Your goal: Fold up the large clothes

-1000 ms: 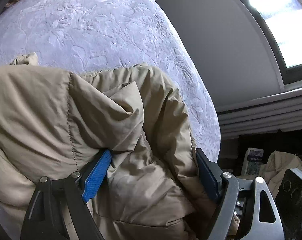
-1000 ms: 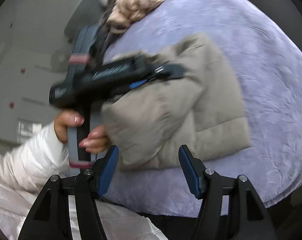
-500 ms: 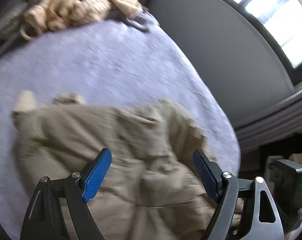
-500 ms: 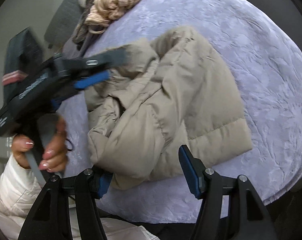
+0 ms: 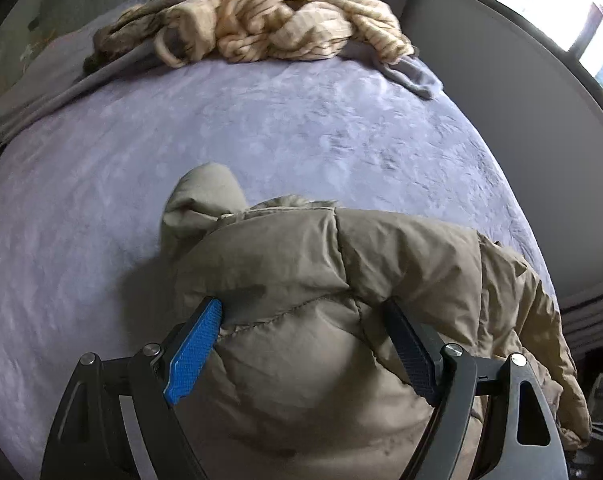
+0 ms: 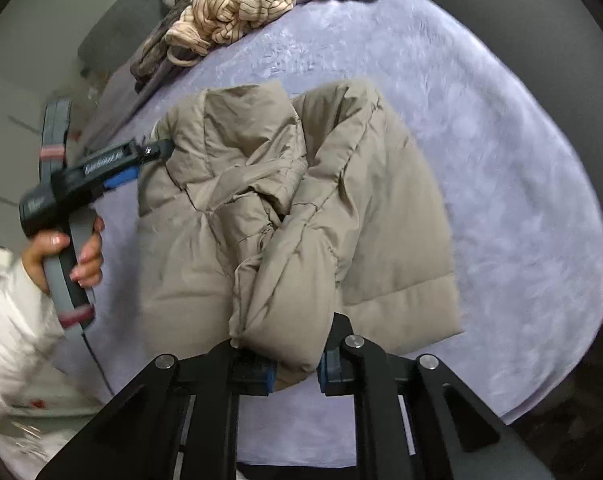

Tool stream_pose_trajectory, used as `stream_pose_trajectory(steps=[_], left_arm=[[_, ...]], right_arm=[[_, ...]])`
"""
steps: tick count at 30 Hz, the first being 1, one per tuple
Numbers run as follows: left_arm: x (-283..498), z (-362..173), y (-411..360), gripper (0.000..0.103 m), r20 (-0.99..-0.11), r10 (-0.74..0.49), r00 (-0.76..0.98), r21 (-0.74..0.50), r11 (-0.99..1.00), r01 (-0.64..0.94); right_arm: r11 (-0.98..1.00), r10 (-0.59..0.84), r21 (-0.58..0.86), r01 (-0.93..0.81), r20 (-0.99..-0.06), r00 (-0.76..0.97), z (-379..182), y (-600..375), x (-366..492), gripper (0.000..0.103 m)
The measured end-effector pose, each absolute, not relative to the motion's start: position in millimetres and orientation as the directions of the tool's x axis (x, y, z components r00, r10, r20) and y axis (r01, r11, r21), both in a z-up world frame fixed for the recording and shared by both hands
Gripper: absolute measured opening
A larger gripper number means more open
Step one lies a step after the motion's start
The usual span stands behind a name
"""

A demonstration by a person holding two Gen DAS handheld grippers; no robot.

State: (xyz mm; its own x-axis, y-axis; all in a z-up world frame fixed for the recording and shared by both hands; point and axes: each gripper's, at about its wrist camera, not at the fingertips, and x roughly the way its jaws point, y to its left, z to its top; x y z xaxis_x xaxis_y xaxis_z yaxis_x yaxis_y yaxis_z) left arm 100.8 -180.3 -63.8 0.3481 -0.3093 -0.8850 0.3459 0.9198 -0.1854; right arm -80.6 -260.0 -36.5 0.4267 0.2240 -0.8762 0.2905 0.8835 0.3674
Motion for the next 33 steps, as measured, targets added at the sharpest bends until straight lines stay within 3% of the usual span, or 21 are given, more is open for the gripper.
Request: stream_pose_trajectory(steps=[9, 17, 21, 24, 29, 33], left_arm=[[87.6, -69.7, -262.8, 0.083, -0.874, -0.335, 0.351, -0.153, 0.877, 0.456], [84.3, -84.1, -276.9, 0.083, -0.888, -0.305, 0.343, -0.119, 0.875, 0.470], [86.8, -88.1, -274.4, 0.083, -0.891, -0.305, 0.336, -0.127, 0.879, 0.461], [86.2, -88.3, -275.4, 0.083, -0.892, -0.299, 0.339, -0.119, 0.879, 0.461], [84.4, -87.7, -276.4, 0.083, -0.895, -0.285, 0.343, -0.103, 0.880, 0.463], [83.9, -85.4, -276.1, 0.084, -0.898, -0.276, 0.343, -0.097, 0.884, 0.458]], right_arm=[[0.844, 0.133, 0.287, 0.454, -0.931, 0.341, -84.7, -305.3, -116.7, 0.016], [0.723, 0.240, 0.375, 0.581, -0.924, 0.299, -128.2, -344.3, -150.6, 0.016], [0.714, 0.191, 0.396, 0.578, -0.904, 0.383, -88.0, -364.7, -168.8, 0.029], [0.714, 0.175, 0.442, 0.543, -0.864, 0.473, -58.3, -379.2, -166.1, 0.055], [0.749, 0.263, 0.517, 0.415, -0.807, 0.529, -49.4, -369.4, -116.9, 0.056], [0.783, 0.313, 0.483, 0.392, -0.850, 0.423, -84.3, -353.9, -78.8, 0.050]])
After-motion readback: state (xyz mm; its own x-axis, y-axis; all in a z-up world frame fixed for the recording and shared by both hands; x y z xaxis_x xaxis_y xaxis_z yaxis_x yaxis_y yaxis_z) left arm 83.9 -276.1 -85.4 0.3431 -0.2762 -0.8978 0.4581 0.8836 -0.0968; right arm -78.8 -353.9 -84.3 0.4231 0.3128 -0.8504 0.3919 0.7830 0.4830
